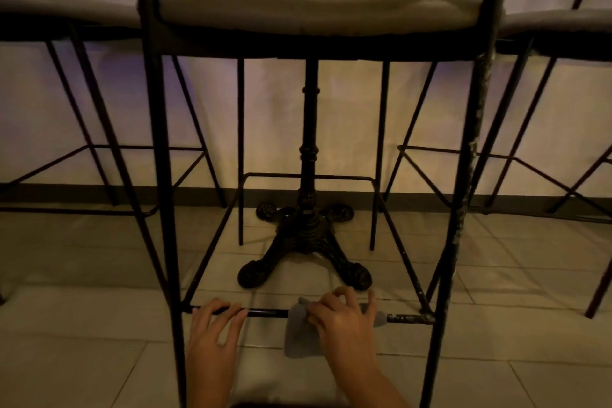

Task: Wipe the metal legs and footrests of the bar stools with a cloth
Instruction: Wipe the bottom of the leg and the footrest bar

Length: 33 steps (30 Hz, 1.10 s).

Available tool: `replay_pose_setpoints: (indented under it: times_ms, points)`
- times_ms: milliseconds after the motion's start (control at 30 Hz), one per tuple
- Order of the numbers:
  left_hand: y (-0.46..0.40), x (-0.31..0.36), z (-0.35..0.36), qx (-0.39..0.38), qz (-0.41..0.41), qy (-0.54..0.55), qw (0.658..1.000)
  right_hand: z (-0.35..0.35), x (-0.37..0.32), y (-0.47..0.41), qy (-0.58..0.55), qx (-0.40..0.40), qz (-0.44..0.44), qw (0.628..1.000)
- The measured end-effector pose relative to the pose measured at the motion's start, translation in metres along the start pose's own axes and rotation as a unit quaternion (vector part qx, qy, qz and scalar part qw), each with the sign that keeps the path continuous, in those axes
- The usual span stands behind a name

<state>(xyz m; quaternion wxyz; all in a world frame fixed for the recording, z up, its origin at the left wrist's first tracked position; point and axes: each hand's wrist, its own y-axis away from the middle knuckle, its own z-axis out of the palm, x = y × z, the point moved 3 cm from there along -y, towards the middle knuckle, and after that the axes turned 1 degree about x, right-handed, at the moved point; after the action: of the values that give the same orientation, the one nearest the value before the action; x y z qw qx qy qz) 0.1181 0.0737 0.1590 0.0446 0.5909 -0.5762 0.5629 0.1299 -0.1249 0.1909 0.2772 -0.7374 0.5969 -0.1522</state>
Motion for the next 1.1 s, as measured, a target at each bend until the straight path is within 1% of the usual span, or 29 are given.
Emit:
replay_pose_setpoints:
  times_ms: [100, 267, 367, 467, 567, 733, 833, 967, 1100]
  points:
    - [0.001, 0.0, 0.0, -0.001, -0.017, -0.024, 1.0, 0.002, 0.001, -0.001, -0.023, 0.011, 0.005, 1.0]
    - [0.0, 0.007, -0.001, -0.001, -0.034, -0.025, 0.999, 0.001, 0.001, -0.001, -0.03, 0.023, -0.005, 0.999]
    - [0.0, 0.009, 0.005, -0.02, -0.018, -0.054, 0.998, 0.001, 0.001, -0.001, -0.03, 0.023, -0.013, 0.999]
    - [0.002, 0.019, 0.019, -0.049, 0.041, -0.057, 0.996, -0.001, 0.0, -0.001, -0.03, 0.022, -0.006, 0.999]
    - [0.007, 0.03, 0.031, -0.055, 0.071, -0.056, 0.994, -0.004, 0.004, 0.0, -0.017, 0.028, -0.005, 0.999]
    - [0.009, 0.033, 0.034, -0.047, 0.095, -0.042, 0.994, -0.006, 0.021, 0.008, -0.011, 0.05, 0.0, 0.999]
    - [0.009, 0.031, 0.033, -0.037, 0.091, -0.028, 0.995, -0.008, 0.015, 0.006, -0.019, 0.041, 0.015, 0.999]
    - [0.01, 0.03, 0.034, -0.048, 0.086, -0.03, 0.995, -0.006, 0.001, 0.004, -0.037, 0.025, 0.016, 0.999]
    - [0.01, 0.03, 0.034, -0.046, 0.088, -0.02, 0.995, -0.008, 0.007, 0.007, -0.034, 0.014, 0.009, 0.999]
